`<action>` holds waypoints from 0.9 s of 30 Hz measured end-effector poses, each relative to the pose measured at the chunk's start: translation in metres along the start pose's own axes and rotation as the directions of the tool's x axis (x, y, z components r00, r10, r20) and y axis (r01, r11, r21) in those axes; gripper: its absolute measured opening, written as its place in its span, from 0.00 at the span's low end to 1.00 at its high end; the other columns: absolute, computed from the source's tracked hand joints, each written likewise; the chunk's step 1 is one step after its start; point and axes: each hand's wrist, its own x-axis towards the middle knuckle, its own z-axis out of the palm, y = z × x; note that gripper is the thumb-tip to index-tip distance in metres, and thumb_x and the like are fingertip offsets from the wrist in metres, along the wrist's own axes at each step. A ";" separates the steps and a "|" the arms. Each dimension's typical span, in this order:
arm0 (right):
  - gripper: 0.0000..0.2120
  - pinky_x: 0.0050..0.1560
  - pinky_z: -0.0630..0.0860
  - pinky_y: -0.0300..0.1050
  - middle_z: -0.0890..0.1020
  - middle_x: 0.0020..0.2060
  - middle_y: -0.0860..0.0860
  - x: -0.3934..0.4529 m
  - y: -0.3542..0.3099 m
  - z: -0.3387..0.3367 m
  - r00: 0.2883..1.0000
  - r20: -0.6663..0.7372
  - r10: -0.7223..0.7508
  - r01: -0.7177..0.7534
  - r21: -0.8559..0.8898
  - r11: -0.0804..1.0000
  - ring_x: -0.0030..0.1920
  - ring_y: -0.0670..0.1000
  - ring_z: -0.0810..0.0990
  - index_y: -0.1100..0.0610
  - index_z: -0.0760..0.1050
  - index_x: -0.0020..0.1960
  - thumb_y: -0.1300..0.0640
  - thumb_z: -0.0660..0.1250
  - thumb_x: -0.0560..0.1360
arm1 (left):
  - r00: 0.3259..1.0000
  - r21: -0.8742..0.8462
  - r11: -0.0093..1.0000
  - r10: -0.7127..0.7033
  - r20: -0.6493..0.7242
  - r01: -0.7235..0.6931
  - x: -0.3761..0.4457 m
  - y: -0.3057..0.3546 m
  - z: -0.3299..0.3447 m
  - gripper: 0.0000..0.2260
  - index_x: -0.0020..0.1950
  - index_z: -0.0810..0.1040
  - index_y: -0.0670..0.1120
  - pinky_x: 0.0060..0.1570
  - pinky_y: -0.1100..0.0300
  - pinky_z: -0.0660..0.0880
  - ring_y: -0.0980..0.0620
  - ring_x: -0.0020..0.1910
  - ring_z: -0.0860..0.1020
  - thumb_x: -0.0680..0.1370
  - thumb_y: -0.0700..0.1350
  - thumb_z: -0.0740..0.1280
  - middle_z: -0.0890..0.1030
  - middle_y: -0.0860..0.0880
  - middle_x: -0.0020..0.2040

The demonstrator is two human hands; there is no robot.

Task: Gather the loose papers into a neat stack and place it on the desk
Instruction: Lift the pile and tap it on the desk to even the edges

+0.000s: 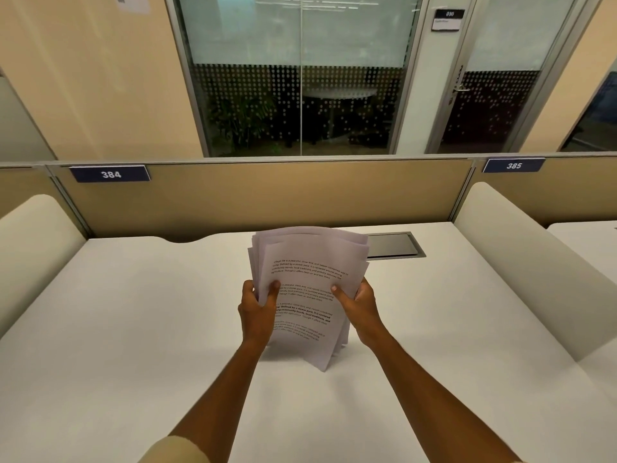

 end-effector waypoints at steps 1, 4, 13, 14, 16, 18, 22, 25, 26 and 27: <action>0.20 0.45 0.83 0.45 0.81 0.54 0.50 -0.001 0.001 -0.001 1.000 0.000 0.000 0.000 -0.001 1.000 0.52 0.52 0.82 0.50 0.70 0.65 0.55 0.71 0.75 | 1.000 -0.002 1.000 -0.020 0.011 0.020 0.000 -0.003 -0.001 0.15 0.59 0.69 0.51 0.43 0.54 0.82 0.49 0.45 0.82 0.76 0.55 0.68 0.81 0.49 0.51; 0.20 0.49 0.83 0.49 0.81 0.54 0.52 -0.001 0.002 -0.001 1.000 -0.001 -0.003 0.003 -0.011 1.000 0.53 0.53 0.82 0.51 0.71 0.64 0.57 0.71 0.74 | 0.997 -0.021 0.998 -0.064 0.038 0.065 0.002 -0.007 -0.001 0.14 0.60 0.74 0.48 0.50 0.45 0.82 0.44 0.47 0.82 0.77 0.51 0.69 0.82 0.46 0.53; 0.16 0.52 0.83 0.55 0.82 0.54 0.53 0.011 -0.021 0.003 0.995 -0.032 -0.095 0.092 -0.088 0.992 0.51 0.55 0.83 0.54 0.72 0.62 0.56 0.69 0.76 | 0.999 -0.135 0.990 -0.034 0.019 0.036 0.006 0.012 0.004 0.14 0.64 0.74 0.49 0.46 0.51 0.83 0.46 0.48 0.83 0.79 0.50 0.65 0.82 0.47 0.53; 0.16 0.52 0.83 0.55 0.82 0.54 0.54 0.013 -0.024 0.003 0.994 -0.034 -0.101 0.097 -0.102 0.990 0.51 0.55 0.83 0.54 0.72 0.62 0.56 0.69 0.76 | 0.999 -0.152 0.988 -0.031 0.015 0.033 0.006 0.014 0.005 0.14 0.64 0.74 0.50 0.44 0.53 0.83 0.47 0.48 0.83 0.79 0.51 0.65 0.83 0.48 0.53; 0.15 0.52 0.83 0.55 0.82 0.54 0.54 0.015 -0.027 0.002 0.993 -0.032 -0.110 0.106 -0.124 0.987 0.51 0.55 0.83 0.54 0.72 0.62 0.55 0.69 0.76 | 0.999 -0.174 0.984 -0.036 0.014 0.038 0.006 0.015 0.007 0.14 0.64 0.74 0.50 0.43 0.56 0.83 0.47 0.48 0.83 0.79 0.51 0.65 0.83 0.48 0.53; 0.15 0.51 0.83 0.53 0.82 0.55 0.54 0.015 -0.026 0.001 0.993 -0.028 -0.114 0.109 -0.133 0.985 0.51 0.55 0.83 0.54 0.72 0.63 0.56 0.68 0.77 | 0.999 -0.187 0.981 -0.045 0.022 0.048 0.005 0.012 0.007 0.14 0.64 0.74 0.50 0.43 0.55 0.83 0.46 0.49 0.83 0.79 0.51 0.66 0.83 0.47 0.53; 0.16 0.51 0.83 0.53 0.82 0.55 0.53 0.011 -0.018 0.000 0.995 -0.027 -0.096 0.092 -0.129 0.987 0.52 0.55 0.82 0.53 0.72 0.64 0.56 0.68 0.77 | 0.998 -0.178 0.982 -0.057 0.036 0.063 0.001 0.004 0.008 0.13 0.63 0.74 0.50 0.39 0.60 0.83 0.46 0.48 0.83 0.79 0.50 0.66 0.83 0.48 0.52; 0.16 0.48 0.83 0.50 0.81 0.55 0.53 0.007 -0.010 0.000 0.997 -0.027 -0.074 0.070 -0.128 0.989 0.52 0.55 0.82 0.52 0.71 0.64 0.56 0.68 0.77 | 0.996 -0.157 0.984 -0.076 0.049 0.083 -0.001 0.000 0.007 0.14 0.64 0.74 0.48 0.44 0.54 0.83 0.45 0.49 0.83 0.79 0.50 0.65 0.83 0.47 0.53; 0.16 0.46 0.82 0.47 0.81 0.55 0.52 0.006 -0.009 0.000 0.997 -0.026 -0.069 0.066 -0.125 0.990 0.52 0.54 0.82 0.51 0.71 0.64 0.56 0.68 0.77 | 0.995 -0.151 0.984 -0.084 0.053 0.091 -0.001 -0.001 0.007 0.14 0.64 0.74 0.48 0.45 0.51 0.83 0.44 0.49 0.83 0.79 0.50 0.66 0.83 0.46 0.54; 0.16 0.44 0.81 0.44 0.81 0.55 0.52 0.005 -0.008 0.000 0.998 -0.025 -0.065 0.061 -0.122 0.991 0.51 0.54 0.82 0.51 0.71 0.64 0.56 0.68 0.77 | 0.995 -0.145 0.985 -0.089 0.055 0.096 -0.001 -0.001 0.007 0.15 0.64 0.74 0.48 0.46 0.51 0.83 0.44 0.49 0.83 0.79 0.50 0.66 0.83 0.46 0.54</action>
